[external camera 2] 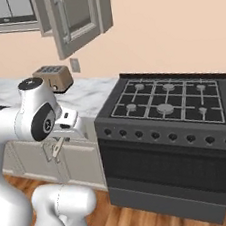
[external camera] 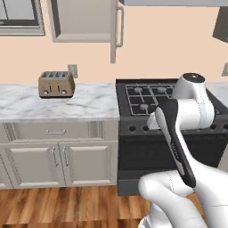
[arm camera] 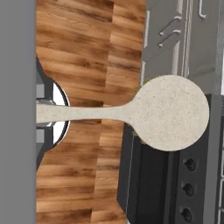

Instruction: Pick up the sponge and dish brush from the sink, and place them back in the cabinet, and close the cabinet door.

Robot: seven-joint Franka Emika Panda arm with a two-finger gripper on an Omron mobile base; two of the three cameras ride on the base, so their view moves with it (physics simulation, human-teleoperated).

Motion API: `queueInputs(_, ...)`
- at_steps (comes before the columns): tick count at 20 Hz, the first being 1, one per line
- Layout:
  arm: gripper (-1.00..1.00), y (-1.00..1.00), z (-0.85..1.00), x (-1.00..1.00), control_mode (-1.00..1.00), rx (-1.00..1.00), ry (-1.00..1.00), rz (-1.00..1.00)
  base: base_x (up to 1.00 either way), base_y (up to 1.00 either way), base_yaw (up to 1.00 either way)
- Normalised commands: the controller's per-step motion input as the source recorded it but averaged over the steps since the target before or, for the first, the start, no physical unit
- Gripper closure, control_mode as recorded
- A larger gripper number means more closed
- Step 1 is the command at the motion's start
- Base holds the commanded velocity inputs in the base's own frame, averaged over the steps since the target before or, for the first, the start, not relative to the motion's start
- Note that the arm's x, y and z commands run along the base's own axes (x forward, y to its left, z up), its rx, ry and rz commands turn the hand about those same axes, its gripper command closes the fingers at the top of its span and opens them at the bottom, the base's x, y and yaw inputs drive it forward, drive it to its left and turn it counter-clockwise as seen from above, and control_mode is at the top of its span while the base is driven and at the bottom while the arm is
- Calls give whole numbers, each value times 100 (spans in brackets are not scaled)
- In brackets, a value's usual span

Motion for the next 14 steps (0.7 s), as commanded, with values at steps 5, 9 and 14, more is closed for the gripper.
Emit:
queueInputs(5,100,0,0,0,100,0,0,0,26,68,-10)
queueInputs(9,100,0,0,0,100,0,0,0,28,53,-10)
queueInputs(14,100,0,0,0,100,0,0,0,28,56,-8)
